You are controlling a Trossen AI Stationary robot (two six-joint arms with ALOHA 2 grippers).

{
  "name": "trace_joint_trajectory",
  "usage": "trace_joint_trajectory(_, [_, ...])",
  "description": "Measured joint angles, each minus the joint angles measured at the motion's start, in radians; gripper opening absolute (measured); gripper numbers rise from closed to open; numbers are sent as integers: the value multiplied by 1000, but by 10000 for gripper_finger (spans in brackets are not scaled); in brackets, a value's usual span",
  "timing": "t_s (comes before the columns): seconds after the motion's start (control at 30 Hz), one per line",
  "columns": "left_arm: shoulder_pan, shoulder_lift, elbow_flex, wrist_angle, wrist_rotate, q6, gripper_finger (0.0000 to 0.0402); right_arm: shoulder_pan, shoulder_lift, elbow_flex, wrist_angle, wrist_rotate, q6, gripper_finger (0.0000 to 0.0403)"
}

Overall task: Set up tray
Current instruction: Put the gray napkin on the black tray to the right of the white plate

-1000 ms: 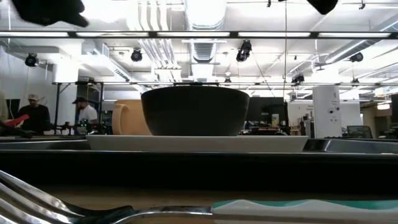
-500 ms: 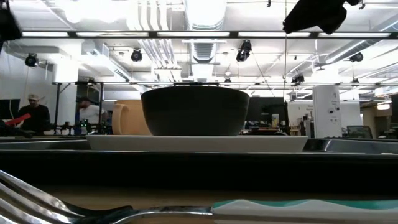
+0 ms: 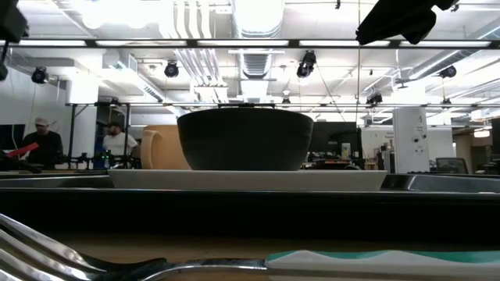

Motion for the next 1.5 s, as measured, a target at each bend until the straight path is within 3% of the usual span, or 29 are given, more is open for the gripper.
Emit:
trace_joint_trajectory(0.43, [21,-19,-130,38,3,-13,118,0,0,-6,7,0,4,75])
trace_joint_trajectory(0.97, [27,55,-215,284,8,-4,119,0,0,-12,6,-3,4,75])
trace_joint_trajectory(1.37, [27,196,-251,379,46,12,119,2,0,-14,6,-11,4,75])
trace_joint_trajectory(1.5, [28,262,-251,417,89,16,99,2,0,-14,6,-11,1,75])
